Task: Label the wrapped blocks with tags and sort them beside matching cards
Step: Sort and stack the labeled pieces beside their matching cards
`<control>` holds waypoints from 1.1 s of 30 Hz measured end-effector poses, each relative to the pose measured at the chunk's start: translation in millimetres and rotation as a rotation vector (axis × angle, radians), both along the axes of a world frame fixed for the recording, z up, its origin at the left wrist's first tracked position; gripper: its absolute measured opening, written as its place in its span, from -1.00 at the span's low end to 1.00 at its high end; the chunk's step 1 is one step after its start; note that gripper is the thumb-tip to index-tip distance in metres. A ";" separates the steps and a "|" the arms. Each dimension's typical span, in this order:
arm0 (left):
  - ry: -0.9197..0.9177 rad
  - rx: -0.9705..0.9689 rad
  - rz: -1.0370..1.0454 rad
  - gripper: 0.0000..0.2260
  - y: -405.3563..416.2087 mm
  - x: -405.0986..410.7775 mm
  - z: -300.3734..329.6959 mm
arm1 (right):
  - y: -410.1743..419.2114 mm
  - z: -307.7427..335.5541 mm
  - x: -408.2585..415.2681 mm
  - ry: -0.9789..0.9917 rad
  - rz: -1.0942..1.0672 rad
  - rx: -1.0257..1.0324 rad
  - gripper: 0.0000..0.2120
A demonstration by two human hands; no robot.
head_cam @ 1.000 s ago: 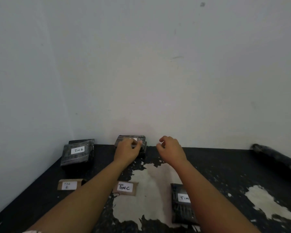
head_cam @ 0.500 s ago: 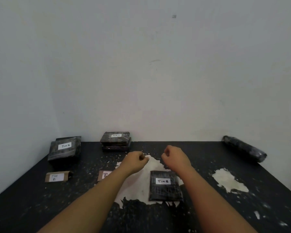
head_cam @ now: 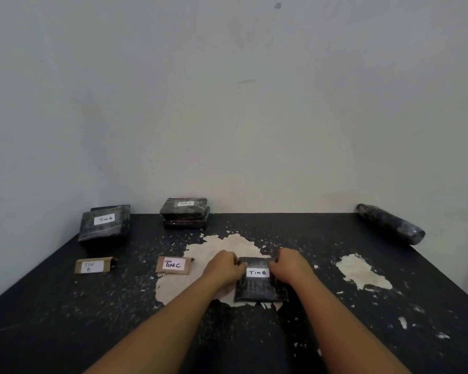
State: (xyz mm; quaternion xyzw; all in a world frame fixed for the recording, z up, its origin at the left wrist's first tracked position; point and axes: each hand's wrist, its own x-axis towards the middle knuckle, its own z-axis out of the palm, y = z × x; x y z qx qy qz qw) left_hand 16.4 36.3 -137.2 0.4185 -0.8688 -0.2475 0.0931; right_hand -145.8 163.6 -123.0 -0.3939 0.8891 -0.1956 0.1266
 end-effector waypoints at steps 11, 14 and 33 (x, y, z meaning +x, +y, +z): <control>0.229 0.139 0.136 -0.74 0.8 0.8 -4.7 | -8.2 4.3 9.8 -0.086 -0.069 -0.085 -0.64; 0.297 0.145 0.140 -0.72 -4.7 3.8 0.8 | -13.9 9.9 14.7 -0.111 -0.078 -0.164 -0.68; 0.513 -0.039 0.230 -0.52 -93.8 67.1 65.8 | -108.0 64.5 77.1 -0.162 0.053 -0.527 -0.69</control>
